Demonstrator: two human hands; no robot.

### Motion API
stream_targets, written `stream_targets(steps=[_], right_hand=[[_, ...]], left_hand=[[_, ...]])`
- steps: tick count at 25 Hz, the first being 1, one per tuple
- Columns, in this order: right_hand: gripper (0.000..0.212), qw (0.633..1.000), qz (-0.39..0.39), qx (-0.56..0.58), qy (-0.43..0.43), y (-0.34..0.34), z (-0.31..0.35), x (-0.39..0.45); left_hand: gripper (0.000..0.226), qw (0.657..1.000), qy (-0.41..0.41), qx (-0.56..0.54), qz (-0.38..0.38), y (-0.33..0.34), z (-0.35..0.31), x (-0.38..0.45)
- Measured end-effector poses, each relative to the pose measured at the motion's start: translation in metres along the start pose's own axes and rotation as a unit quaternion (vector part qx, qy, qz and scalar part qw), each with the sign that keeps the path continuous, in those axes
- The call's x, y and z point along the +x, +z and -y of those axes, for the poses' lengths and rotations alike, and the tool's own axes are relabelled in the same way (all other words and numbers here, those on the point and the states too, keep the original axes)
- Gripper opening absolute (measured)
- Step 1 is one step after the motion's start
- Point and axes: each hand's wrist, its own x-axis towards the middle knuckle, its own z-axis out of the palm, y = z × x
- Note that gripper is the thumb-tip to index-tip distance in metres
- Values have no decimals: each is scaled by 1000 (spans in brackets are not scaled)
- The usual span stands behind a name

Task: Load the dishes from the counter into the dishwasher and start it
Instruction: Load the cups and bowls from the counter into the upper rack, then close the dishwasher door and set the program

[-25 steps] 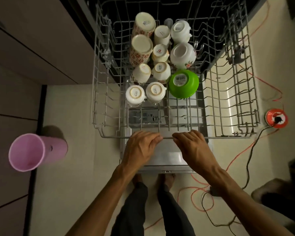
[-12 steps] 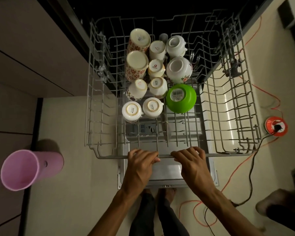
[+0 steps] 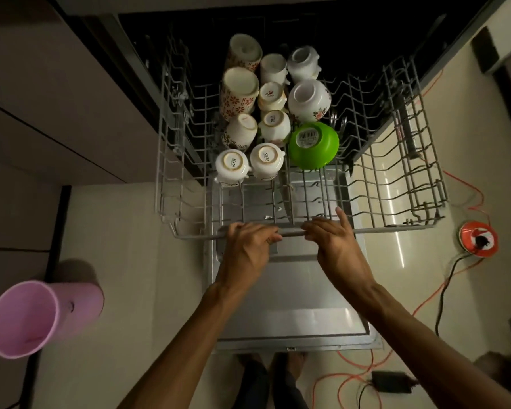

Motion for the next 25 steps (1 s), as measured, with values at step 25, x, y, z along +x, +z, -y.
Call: stream_targets(steps=[25], right_hand=[[38, 998, -10, 41, 45, -10, -67, 244]], left_hand=[[17, 991, -82, -65, 78, -33, 56, 257]])
